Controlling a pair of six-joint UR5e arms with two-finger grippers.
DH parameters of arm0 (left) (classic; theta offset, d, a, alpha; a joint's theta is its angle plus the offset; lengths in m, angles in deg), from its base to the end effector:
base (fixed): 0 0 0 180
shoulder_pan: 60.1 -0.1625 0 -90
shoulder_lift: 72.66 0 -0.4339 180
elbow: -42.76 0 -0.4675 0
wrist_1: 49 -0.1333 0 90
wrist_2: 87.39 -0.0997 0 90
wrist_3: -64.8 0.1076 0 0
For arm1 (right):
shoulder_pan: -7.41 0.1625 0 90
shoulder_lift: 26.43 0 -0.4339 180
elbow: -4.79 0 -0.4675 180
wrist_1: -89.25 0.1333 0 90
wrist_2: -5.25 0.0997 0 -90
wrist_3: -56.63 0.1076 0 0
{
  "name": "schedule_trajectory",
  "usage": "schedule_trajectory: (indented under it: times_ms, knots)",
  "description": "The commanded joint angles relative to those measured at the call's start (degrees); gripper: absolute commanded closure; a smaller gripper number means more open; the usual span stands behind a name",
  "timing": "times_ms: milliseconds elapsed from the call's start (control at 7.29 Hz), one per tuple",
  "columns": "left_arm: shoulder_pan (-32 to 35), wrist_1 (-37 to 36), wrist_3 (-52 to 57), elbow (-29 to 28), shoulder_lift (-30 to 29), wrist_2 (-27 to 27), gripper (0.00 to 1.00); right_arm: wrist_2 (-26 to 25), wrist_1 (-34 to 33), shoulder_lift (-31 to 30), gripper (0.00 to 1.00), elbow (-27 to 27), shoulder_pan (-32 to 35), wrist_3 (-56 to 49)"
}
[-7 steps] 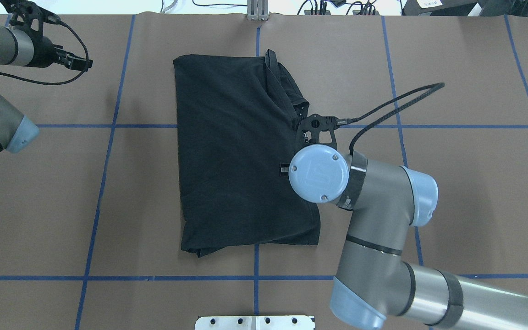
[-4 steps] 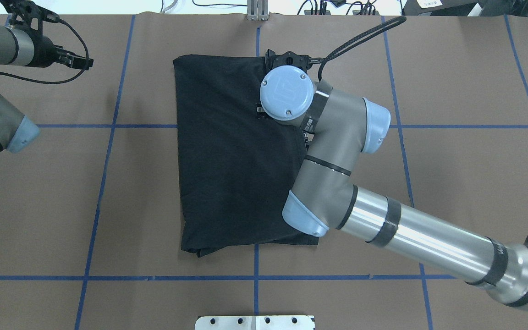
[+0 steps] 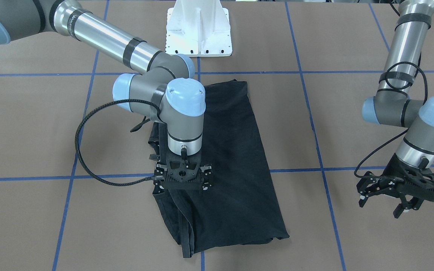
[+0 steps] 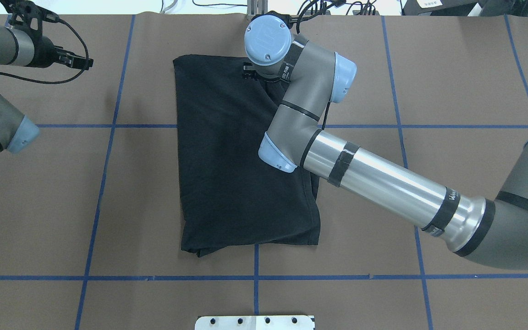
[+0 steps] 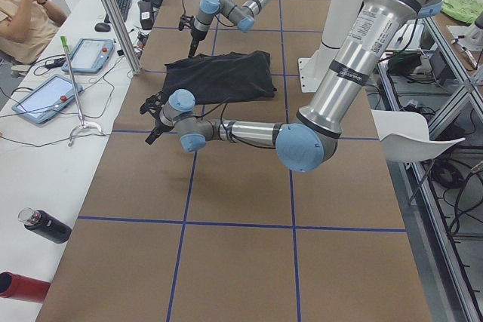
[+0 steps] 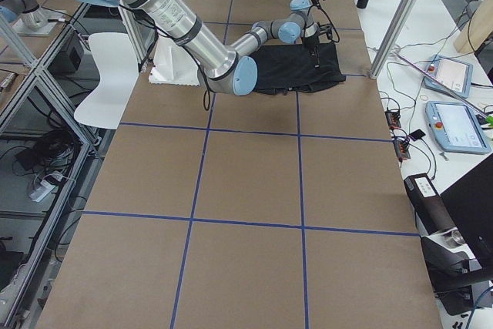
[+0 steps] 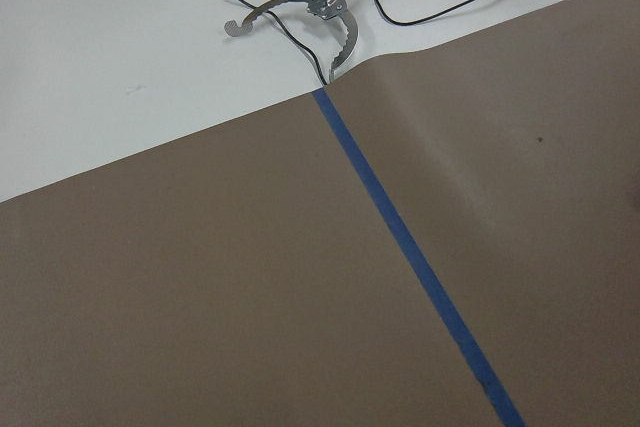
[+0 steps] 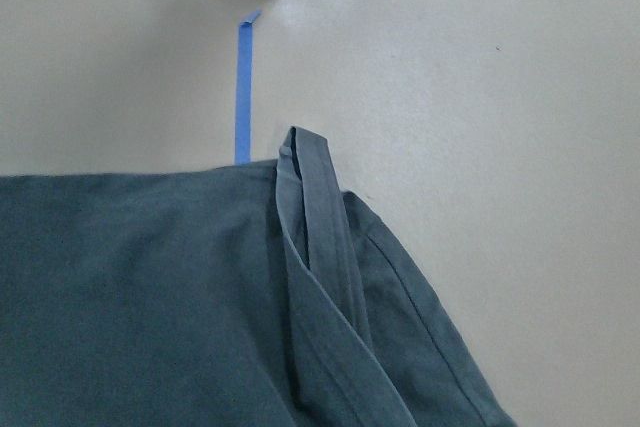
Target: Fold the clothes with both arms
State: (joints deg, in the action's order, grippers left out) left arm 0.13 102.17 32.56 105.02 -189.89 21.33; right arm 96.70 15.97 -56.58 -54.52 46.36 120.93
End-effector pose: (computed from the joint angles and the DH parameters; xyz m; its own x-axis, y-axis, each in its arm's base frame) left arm 0.3133 -0.7467 0.5155 0.7076 0.3763 -0.5981 0.1587 0.7402 0.6534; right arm -0.6412 -0.6862 0.1560 0.7542 0.0522 0.6545 -0.3188 0.9006 0.2954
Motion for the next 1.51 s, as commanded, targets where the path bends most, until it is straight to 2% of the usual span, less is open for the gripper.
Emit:
schedule_trajectory:
  times_ms: [0, 274, 412, 549, 823, 960, 1372]
  knots:
    - [-0.03, 0.00, -0.02, -0.20, 0.16, 0.00, 0.00, 0.66, 10.99, 1.49, 0.17, 8.83, 0.87, -1.19]
    - [0.06, 0.00, -0.02, -0.03, 0.86, 0.09, 0.00, 1.11, 13.95, 1.76, 0.34, 12.02, 1.13, -1.81]
    - [-0.03, 0.00, -0.02, -0.12, 0.86, 0.00, 0.00, 1.02, 17.52, 1.85, 0.35, 15.08, 1.05, -1.81]
    - [0.06, 0.00, -0.02, -0.12, 0.86, 0.09, 0.00, 0.93, 19.21, 2.37, 0.44, 16.32, 1.05, -1.81]
    - [0.06, 0.00, -0.02, -0.12, 0.95, 0.00, 0.00, 1.02, 19.22, 3.69, 0.86, 16.43, 1.05, -1.72]
    - [0.06, 0.00, -0.02, -0.12, 0.95, 0.00, 0.00, 1.02, 19.22, 3.87, 1.00, 16.43, 1.05, -1.63]
    - [-0.03, 0.09, 0.07, 0.32, 1.82, 0.00, 0.00, 1.11, 18.87, 3.78, 1.00, 15.73, 1.05, -1.72]
